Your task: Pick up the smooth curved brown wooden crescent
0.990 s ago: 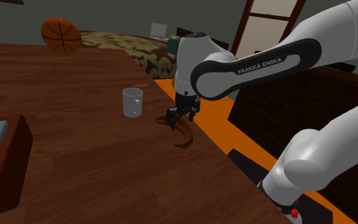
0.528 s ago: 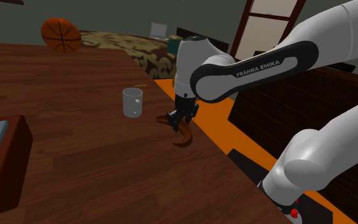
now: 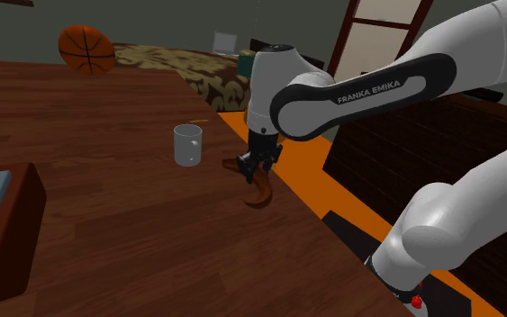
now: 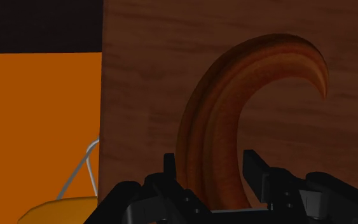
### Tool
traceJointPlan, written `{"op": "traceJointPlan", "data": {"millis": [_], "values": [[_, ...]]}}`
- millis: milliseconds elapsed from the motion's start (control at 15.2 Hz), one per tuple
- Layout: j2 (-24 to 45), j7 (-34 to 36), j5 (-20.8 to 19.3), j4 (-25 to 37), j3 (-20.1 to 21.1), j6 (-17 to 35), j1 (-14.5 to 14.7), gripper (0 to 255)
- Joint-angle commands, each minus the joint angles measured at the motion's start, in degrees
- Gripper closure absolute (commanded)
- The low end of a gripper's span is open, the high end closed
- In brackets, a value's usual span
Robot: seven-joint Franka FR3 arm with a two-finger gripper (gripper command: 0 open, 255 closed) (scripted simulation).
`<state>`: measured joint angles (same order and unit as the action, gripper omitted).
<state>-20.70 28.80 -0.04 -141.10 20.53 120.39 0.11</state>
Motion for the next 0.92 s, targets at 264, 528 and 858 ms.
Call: {"op": "traceJointPlan", "data": {"millis": [264, 528, 858], "values": [[-1.8, -0.9, 0.4, 3.1, -0.6, -4.8, 0.1, 255], [-2.7, -1.3, 0.5, 5.5, -1.0, -8.1, 0.2, 255], [-3.3, -1.7, 0.6, 7.4, -1.3, -10.6, 0.1, 255]]}}
